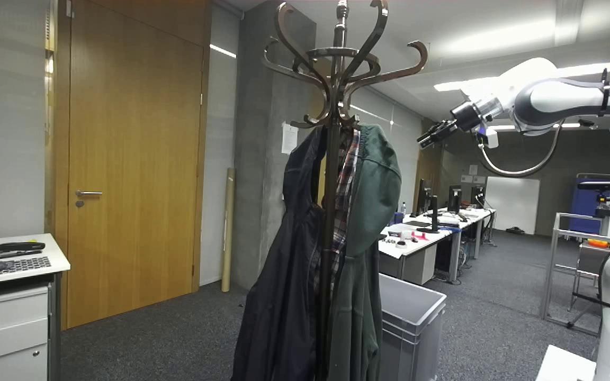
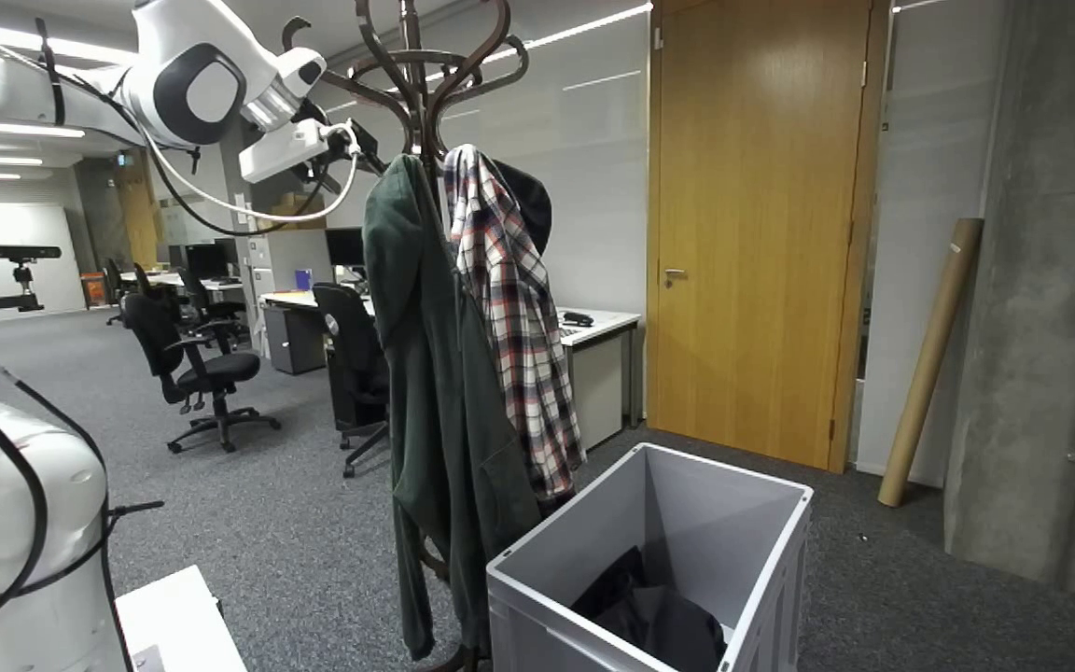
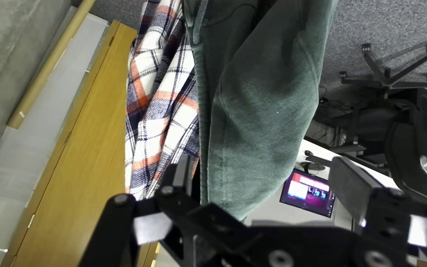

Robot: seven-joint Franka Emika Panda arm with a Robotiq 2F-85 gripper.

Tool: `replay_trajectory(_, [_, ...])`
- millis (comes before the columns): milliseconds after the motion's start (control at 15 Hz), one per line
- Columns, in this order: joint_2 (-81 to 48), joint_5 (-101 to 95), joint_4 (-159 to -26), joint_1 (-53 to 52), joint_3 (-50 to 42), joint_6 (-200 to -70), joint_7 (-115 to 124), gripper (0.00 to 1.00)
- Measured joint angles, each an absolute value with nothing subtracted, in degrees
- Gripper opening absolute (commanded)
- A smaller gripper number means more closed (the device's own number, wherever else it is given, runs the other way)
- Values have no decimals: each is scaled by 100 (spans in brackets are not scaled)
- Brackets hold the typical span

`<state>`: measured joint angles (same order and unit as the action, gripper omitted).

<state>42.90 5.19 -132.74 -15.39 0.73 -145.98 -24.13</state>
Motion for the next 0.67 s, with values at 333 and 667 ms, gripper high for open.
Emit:
replay_trajectory(333, [4234,521,-13403,-1598,59,-15125,-2402,100])
replay_trajectory(667, [4180,521,-13410,-1659,45,-15244,-2402,100])
